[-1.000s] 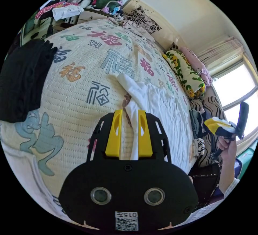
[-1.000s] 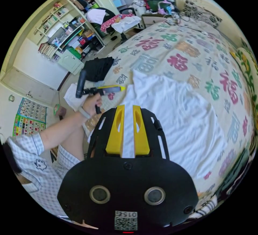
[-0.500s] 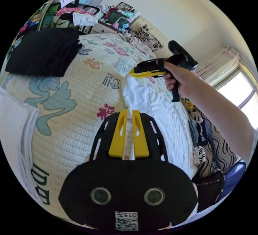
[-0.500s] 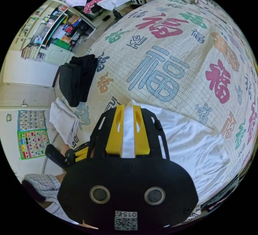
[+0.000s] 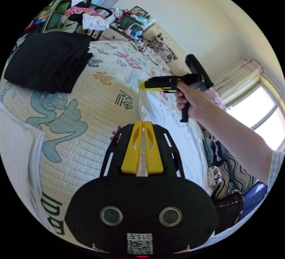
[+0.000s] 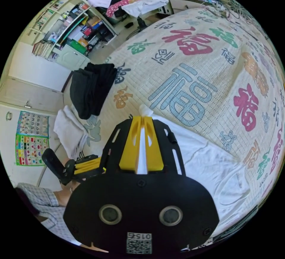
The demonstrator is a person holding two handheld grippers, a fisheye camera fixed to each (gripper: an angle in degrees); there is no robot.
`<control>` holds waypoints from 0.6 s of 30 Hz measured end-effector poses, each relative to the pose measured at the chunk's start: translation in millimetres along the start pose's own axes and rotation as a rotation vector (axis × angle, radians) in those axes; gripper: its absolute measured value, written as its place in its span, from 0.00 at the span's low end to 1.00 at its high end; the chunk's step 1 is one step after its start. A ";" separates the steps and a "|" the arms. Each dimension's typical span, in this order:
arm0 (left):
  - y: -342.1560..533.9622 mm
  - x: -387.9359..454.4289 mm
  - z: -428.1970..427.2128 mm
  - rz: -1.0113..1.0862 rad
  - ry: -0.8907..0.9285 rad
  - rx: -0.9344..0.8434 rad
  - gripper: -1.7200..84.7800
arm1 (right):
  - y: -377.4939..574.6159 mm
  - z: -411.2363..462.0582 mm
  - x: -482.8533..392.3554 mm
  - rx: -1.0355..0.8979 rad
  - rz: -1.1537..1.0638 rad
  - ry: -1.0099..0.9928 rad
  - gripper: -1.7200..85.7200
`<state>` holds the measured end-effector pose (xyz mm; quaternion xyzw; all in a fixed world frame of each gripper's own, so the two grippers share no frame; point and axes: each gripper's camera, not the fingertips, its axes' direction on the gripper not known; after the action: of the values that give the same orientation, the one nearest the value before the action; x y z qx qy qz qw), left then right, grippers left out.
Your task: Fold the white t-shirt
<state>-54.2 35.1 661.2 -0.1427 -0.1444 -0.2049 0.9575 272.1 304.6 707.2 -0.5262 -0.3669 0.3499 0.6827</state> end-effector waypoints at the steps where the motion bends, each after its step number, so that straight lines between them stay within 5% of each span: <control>1: 0.2 1.2 2.7 -0.012 -0.016 -0.015 0.01 | 2.7 1.8 3.5 -0.034 -0.006 0.013 0.07; 10: -4.8 43.9 -11.6 -0.069 -0.169 -0.037 0.01 | 51.2 -61.8 11.6 0.057 -0.054 0.019 0.11; 14: -19.0 89.5 -39.6 -0.014 -0.080 0.054 0.03 | 144.9 -125.2 34.7 0.274 -0.080 -0.188 0.10; 18: -58.0 185.0 -8.1 0.212 0.111 -0.059 0.08 | 277.2 -165.1 82.7 0.411 0.047 -0.022 0.09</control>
<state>84.2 -83.3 728.1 -0.1740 -0.0693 -0.1142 0.9756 430.4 355.6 418.7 -0.3802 -0.2828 0.4390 0.7634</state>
